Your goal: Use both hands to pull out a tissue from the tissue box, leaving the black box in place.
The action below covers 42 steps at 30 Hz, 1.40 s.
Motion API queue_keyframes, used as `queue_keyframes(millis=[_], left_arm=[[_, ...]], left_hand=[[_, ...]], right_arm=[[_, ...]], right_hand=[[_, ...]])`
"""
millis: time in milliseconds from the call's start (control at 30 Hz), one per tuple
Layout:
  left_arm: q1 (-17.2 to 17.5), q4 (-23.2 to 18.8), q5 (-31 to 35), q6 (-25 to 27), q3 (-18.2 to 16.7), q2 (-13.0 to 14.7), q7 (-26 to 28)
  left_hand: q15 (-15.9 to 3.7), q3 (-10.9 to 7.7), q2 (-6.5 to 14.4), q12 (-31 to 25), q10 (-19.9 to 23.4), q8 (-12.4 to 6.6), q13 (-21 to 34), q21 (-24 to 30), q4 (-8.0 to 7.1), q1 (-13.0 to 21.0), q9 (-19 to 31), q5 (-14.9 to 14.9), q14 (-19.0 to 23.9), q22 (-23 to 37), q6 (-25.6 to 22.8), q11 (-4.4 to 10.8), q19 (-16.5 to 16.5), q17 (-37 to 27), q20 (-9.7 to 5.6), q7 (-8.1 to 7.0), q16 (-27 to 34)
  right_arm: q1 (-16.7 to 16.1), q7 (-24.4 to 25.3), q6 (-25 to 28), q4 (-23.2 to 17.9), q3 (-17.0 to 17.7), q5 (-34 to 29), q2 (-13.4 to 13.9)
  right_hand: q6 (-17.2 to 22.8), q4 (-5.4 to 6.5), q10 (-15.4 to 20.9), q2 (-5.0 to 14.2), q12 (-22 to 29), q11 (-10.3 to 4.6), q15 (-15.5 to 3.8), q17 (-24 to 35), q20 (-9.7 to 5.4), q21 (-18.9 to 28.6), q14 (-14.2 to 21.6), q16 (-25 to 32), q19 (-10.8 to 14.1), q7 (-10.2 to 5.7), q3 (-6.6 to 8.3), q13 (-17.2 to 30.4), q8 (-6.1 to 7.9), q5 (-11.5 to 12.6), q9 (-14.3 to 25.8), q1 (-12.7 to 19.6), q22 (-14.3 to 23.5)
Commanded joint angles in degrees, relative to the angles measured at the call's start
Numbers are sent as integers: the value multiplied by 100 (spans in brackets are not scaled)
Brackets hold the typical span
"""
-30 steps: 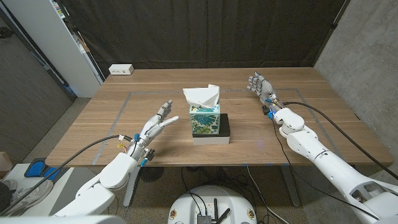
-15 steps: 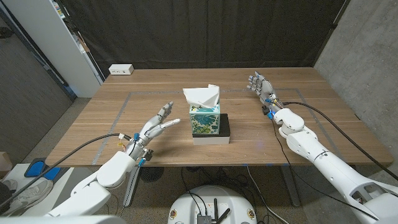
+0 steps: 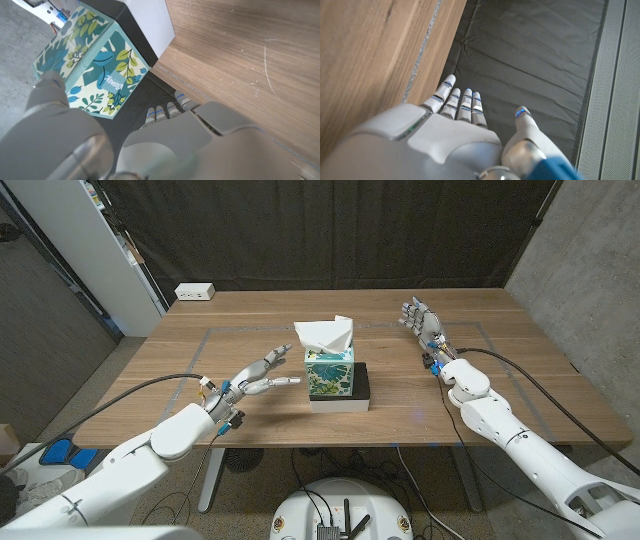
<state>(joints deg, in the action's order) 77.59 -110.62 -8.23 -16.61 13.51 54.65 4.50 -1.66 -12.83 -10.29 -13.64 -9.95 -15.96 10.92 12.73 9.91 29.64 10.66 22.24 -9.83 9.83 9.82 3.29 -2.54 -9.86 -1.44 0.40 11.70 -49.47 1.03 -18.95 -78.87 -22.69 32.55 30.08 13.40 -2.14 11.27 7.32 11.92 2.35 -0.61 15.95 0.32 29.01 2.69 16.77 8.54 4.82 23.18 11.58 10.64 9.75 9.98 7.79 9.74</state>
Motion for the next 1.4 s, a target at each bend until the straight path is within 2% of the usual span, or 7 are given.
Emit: queue_keyframes(millis=[33,267,500,733,1067,1233,1400], left_arm=[[-447,-130,40,640,185,419,-692],[-919,15,2,665,440,469,-1073],[-1444,217,28,703,751,382,-1397],[-1844,416,3,692,1014,276,-1674],[-2824,1175,-391,321,1575,-132,-2826],[-3224,1374,-324,307,1840,-283,-3224],[-3458,1513,-317,264,2002,-396,-3456]], left_hand=[[-147,69,-14,-57,-273,-37,11,-21,-4,138,14,67,17,21,631,78,53,-14,-80,-90,-8],[-239,209,-37,-69,-116,-60,20,-46,-10,287,30,120,133,23,521,138,115,-15,-88,-148,-22],[-262,398,-34,-111,170,-134,24,-49,-23,472,46,194,273,26,261,230,254,-15,19,-223,-37],[-219,477,-20,-107,236,-130,26,-53,-29,561,51,230,309,27,220,244,308,-15,111,-196,-50],[-51,621,39,-96,397,-164,30,-64,-46,805,58,284,320,33,16,468,427,-14,286,-506,-95],[-26,599,208,-106,581,-240,29,-82,-70,1059,61,240,336,34,-236,604,480,-14,343,-675,-101],[38,501,424,-93,701,-296,30,-100,-94,1318,60,82,328,33,-453,557,520,-11,389,-617,-112]], right_arm=[[-261,117,-132,-253,77,-92,79],[-330,205,-195,-339,113,-157,102],[-374,179,-244,-361,150,-115,109],[-367,188,-270,-338,158,-158,124],[-499,319,-325,-423,249,-169,158],[-662,429,-371,-538,338,-142,187],[-783,529,-394,-639,395,-169,220]], right_hand=[[64,-32,56,97,10,14,19,15,6,-21,77,-15,28,0,4,18,35,36,34,34,8],[57,-45,65,93,12,0,20,7,6,-38,81,-20,37,7,8,18,32,36,34,43,8],[57,-64,62,88,9,5,47,-4,25,-53,111,-16,51,13,13,17,32,35,34,56,8],[59,-82,67,88,8,21,56,-14,50,-75,129,-17,57,26,20,17,32,34,34,69,8],[42,-108,63,84,3,45,86,-29,93,-110,167,-14,55,43,28,15,25,33,34,87,7],[40,-121,66,77,3,58,114,-36,117,-127,177,-16,57,64,29,15,25,32,34,93,7],[44,-130,73,72,4,60,121,-43,128,-141,192,-16,70,55,29,14,27,32,34,94,8]])
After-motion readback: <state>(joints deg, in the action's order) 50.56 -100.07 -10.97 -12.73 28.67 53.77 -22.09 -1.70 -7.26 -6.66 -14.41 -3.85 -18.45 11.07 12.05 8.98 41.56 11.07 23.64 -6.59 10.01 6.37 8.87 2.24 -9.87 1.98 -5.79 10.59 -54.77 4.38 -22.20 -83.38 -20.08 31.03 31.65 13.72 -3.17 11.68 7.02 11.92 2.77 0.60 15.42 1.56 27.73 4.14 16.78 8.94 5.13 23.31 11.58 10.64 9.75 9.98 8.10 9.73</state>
